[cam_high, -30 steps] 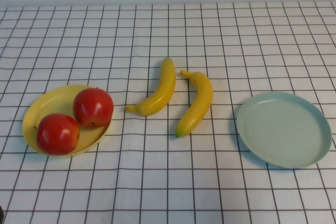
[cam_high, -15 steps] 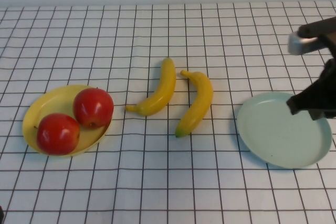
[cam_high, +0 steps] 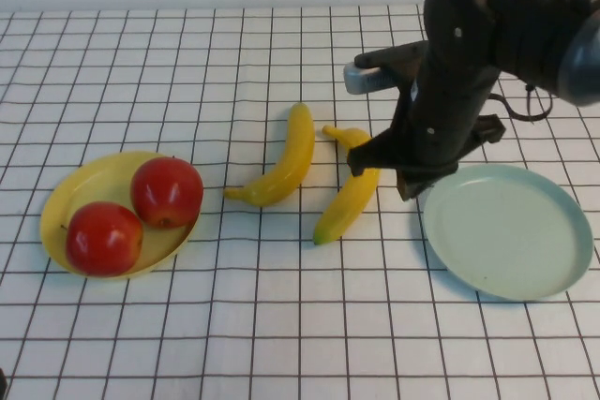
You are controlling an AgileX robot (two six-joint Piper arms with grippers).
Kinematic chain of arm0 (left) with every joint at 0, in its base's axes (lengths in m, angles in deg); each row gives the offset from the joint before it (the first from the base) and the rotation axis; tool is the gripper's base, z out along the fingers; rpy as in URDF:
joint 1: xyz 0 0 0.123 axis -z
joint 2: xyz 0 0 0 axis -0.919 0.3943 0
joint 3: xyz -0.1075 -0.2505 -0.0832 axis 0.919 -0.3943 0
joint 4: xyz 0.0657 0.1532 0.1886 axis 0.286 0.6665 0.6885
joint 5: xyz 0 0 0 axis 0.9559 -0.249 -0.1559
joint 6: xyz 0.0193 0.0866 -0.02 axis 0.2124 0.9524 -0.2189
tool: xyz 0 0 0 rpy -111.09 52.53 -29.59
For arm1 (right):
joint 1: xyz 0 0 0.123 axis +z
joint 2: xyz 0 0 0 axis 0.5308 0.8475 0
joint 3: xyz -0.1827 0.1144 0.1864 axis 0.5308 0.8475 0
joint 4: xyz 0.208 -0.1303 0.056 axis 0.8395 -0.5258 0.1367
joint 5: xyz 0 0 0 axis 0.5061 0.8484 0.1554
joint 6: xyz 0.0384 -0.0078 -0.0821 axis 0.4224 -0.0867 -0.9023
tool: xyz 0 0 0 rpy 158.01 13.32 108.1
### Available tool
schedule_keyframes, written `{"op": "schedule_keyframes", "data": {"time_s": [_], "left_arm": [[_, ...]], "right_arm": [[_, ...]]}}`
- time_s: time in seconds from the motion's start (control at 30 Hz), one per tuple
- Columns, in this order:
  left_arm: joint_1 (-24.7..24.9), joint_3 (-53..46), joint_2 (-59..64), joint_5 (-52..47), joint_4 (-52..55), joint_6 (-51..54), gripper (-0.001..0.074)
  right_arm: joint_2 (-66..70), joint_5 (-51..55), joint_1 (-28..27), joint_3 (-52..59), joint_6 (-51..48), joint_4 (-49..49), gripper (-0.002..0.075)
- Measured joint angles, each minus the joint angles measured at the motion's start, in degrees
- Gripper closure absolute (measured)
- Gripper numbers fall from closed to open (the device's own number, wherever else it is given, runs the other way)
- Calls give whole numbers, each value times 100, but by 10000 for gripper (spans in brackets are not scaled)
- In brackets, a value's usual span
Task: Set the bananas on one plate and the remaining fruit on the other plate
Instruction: Put another type of fruit in the right plate
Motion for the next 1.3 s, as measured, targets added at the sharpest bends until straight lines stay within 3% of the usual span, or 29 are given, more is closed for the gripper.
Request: {"op": "schedule_keyframes", "data": {"time_s": [0.07,0.17,0.27,0.4,0.5,0.8,0.9,0.97,1.3], "left_arm": [[0,0,0,0,0,0,738],[0,0,0,0,0,0,738],[0,0,0,0,0,0,738],[0,0,0,0,0,0,738],[0,0,0,0,0,0,738],[0,0,0,0,0,0,738],[0,0,0,0,0,0,738],[0,0,0,0,0,0,738],[0,0,0,0,0,0,738]], "right_arm": [[272,0,0,-373,347,-2,741],[744,5,0,-1077,589,-41,682],[1083,14,0,-1484,641,-41,552],[1525,19,0,-1893,677,-41,314],[1862,28,0,-2118,831,-52,244],[2586,28,0,-2633,969,-41,251],[2635,28,-22,-2709,973,-49,319],[2635,53,-62,-2878,973,37,404],[1882,64,-136,-3326,730,107,406]]}}
